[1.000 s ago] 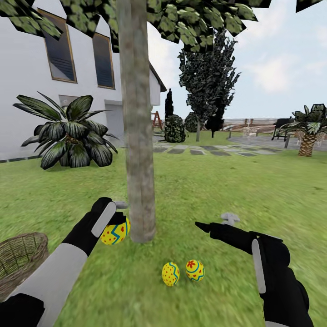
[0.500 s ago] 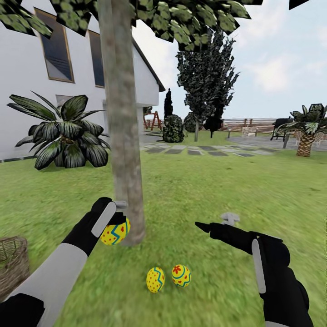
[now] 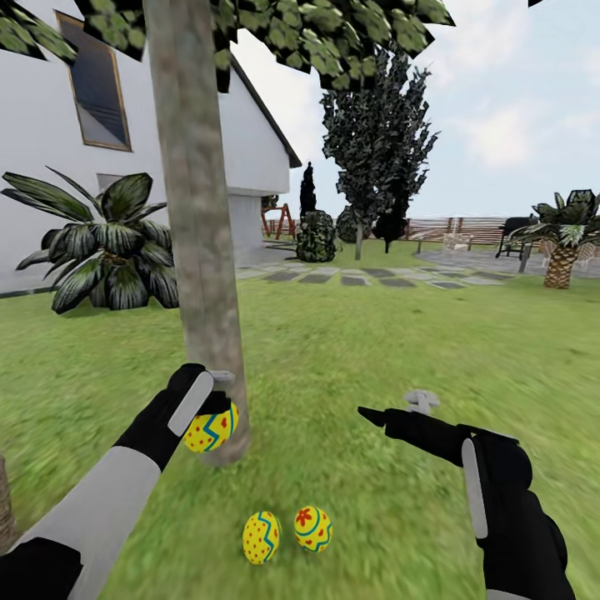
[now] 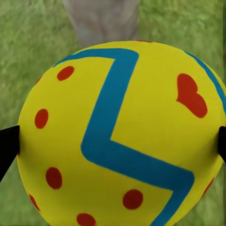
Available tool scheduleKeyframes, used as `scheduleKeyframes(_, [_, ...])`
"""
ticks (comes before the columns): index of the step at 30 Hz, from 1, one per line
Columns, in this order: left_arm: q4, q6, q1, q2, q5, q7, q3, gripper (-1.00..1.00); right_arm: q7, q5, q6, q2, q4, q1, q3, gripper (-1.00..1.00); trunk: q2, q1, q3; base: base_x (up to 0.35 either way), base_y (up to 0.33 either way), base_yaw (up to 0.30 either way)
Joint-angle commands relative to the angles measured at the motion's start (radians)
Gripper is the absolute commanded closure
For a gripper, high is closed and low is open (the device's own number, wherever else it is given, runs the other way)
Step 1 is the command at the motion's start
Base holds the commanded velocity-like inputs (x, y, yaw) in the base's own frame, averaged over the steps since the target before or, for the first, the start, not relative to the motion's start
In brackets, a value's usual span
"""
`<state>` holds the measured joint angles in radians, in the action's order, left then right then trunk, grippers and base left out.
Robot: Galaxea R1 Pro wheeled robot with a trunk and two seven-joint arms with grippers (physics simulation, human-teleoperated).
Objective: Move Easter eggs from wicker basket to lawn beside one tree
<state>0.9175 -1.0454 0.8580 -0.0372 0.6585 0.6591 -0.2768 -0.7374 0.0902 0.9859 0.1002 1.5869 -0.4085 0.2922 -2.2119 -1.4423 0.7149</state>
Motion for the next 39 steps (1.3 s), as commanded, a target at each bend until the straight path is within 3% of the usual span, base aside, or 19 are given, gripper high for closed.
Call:
scheduleKeyframes(1, [0.0,-0.002,0.001,-0.001,0.01,0.009,-0.004,1.0,-0.01,0.009,0.004,0.001,0.001,-0.001,0.001,-1.0,-0.001,0.0,0.001,0.251,-0.201,0.088])
scheduleKeyframes(12, [0.0,-0.002,0.001,-0.001,0.01,0.01,-0.003,1.0,-0.01,0.009,0.003,0.001,0.001,-0.001,-0.004,-1.0,-0.001,0.0,0.001,0.233,-0.21,0.243])
scheduleKeyframes(25, [0.001,-0.002,0.001,-0.002,0.015,0.001,0.004,1.0,-0.01,0.009,0.004,0.001,0.001,0.0,-0.001,-1.0,-0.001,0.0,0.002,0.025,-0.021,0.155])
scheduleKeyframes(35, [-0.004,-0.002,0.001,-0.005,0.019,-0.005,0.008,1.0,-0.01,0.009,0.003,0.001,0.0,0.003,-0.007,-1.0,-0.071,-0.039,0.033,0.0,0.0,0.002])
scheduleKeyframes(39, [-0.092,0.048,0.001,-0.007,0.019,-0.031,0.007,1.0,-0.01,0.009,0.003,0.001,0.0,0.003,-0.01,-1.0,-0.099,-0.054,0.046,0.0,0.0,0.0])
